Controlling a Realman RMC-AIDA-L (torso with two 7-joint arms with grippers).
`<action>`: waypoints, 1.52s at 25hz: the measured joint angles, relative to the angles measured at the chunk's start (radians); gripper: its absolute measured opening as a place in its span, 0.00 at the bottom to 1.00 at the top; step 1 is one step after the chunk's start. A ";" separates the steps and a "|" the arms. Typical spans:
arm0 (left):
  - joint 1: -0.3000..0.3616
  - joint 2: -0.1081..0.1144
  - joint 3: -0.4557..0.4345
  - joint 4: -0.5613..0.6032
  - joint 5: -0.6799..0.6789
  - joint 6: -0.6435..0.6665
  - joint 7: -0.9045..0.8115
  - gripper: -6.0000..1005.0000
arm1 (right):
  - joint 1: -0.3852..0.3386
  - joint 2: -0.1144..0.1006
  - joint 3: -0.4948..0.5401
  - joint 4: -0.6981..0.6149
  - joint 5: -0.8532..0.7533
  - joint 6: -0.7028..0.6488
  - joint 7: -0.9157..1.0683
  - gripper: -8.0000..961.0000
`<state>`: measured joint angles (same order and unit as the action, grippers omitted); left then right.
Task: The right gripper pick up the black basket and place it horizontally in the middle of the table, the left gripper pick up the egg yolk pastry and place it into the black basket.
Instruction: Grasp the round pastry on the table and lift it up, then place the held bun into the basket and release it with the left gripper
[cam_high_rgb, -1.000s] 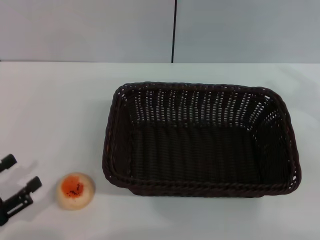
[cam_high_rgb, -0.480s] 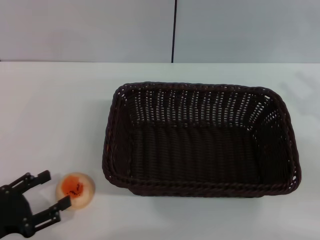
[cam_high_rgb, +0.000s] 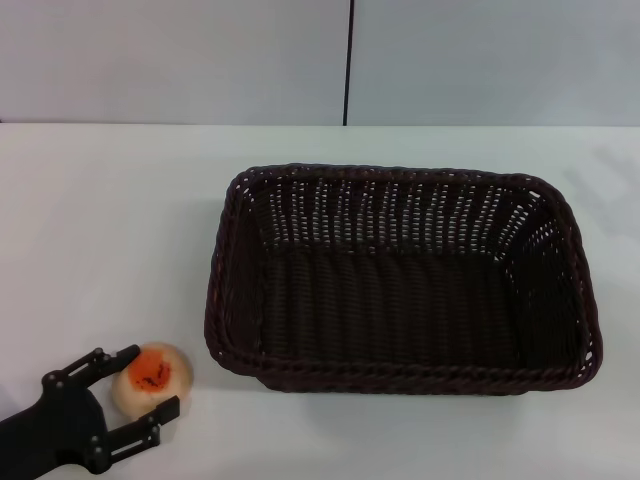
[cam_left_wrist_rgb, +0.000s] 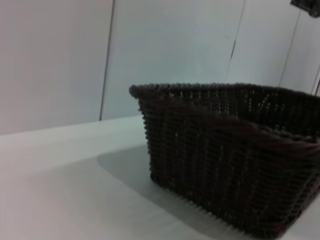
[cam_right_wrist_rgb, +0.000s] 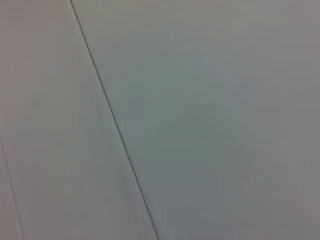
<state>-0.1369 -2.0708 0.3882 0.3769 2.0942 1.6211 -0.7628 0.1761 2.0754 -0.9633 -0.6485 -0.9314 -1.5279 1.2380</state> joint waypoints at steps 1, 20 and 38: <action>-0.003 0.000 0.008 -0.001 0.000 -0.011 -0.002 0.71 | -0.001 0.000 0.000 0.001 0.000 0.000 0.000 0.76; -0.016 0.002 -0.017 -0.012 -0.026 -0.012 0.000 0.33 | -0.006 -0.003 0.063 0.105 0.004 -0.002 -0.004 0.76; -0.115 -0.001 -0.322 0.094 -0.144 0.373 -0.150 0.14 | -0.012 -0.002 0.068 0.115 -0.001 -0.003 -0.009 0.76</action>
<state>-0.2520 -2.0720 0.0658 0.4704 1.9506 1.9941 -0.9124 0.1638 2.0738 -0.8951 -0.5337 -0.9322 -1.5310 1.2287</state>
